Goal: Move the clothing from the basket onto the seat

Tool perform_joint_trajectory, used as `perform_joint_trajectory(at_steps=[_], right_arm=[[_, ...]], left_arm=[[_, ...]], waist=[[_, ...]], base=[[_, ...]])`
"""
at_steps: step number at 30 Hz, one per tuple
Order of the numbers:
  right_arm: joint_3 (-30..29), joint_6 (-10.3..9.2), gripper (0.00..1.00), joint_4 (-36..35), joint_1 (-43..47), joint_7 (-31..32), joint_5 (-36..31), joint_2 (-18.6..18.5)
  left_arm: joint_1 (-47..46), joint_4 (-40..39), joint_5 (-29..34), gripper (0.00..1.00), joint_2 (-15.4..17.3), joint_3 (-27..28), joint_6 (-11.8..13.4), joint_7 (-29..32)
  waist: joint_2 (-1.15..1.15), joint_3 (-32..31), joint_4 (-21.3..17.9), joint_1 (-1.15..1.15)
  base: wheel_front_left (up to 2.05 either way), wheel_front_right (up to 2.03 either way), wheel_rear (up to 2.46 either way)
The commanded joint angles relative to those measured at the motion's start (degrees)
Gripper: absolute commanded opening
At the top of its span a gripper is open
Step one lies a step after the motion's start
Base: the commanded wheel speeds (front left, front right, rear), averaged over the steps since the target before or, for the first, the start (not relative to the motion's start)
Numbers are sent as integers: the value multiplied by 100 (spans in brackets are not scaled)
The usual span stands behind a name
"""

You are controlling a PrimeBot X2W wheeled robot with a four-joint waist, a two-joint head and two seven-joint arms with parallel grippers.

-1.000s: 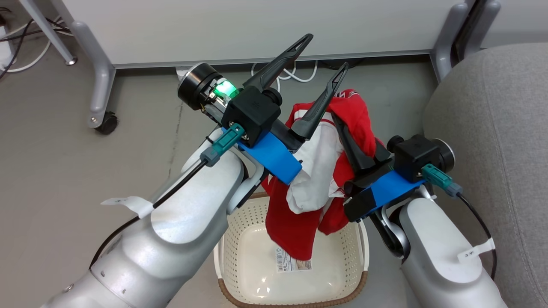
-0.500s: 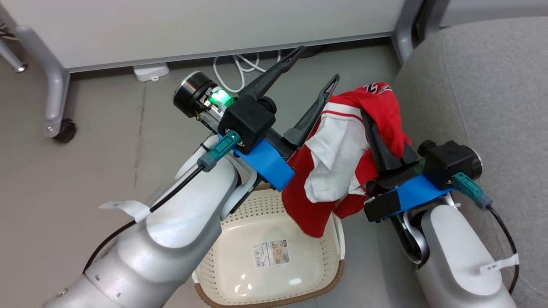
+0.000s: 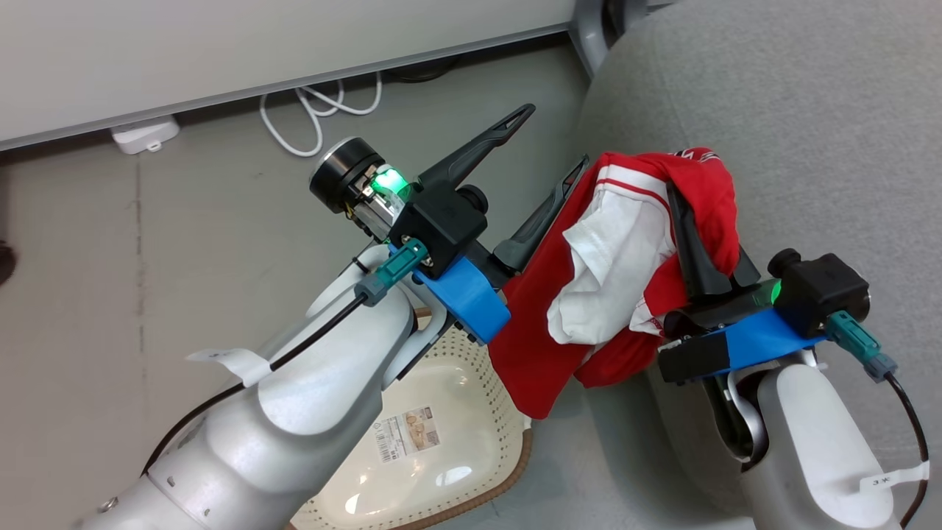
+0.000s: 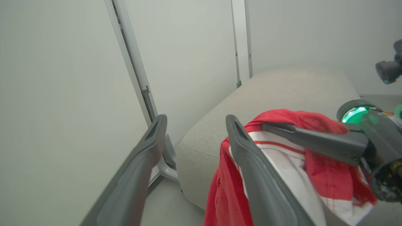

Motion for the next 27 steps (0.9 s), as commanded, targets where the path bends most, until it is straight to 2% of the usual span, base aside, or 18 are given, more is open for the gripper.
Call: perform_joint_trajectory(at_steps=[1, 13, 21, 27], right_arm=[[-51, 3, 0, -72, 97, -26, 3, -10], [-218, 3, 0, -247, 307, -26, 80, -10], [-269, 3, 0, -311, 338, -26, 99, -10], [-389, 3, 0, -610, 163, -26, 28, -10]], left_arm=[[-12, 9, -23, 100, 30, -37, -7, 24], [5, 63, -48, 100, 57, -231, -32, 46], [50, 106, -94, 100, 108, -274, -38, 20], [34, 65, -71, 100, 152, -283, -39, -11]], waist=[[0, 67, -188, 0], [0, 209, -650, 0], [0, 259, -733, 0], [0, 362, -691, 0]], base=[[0, 0, 0], [0, 0, 0], [0, 0, 0], [0, 0, 0]])
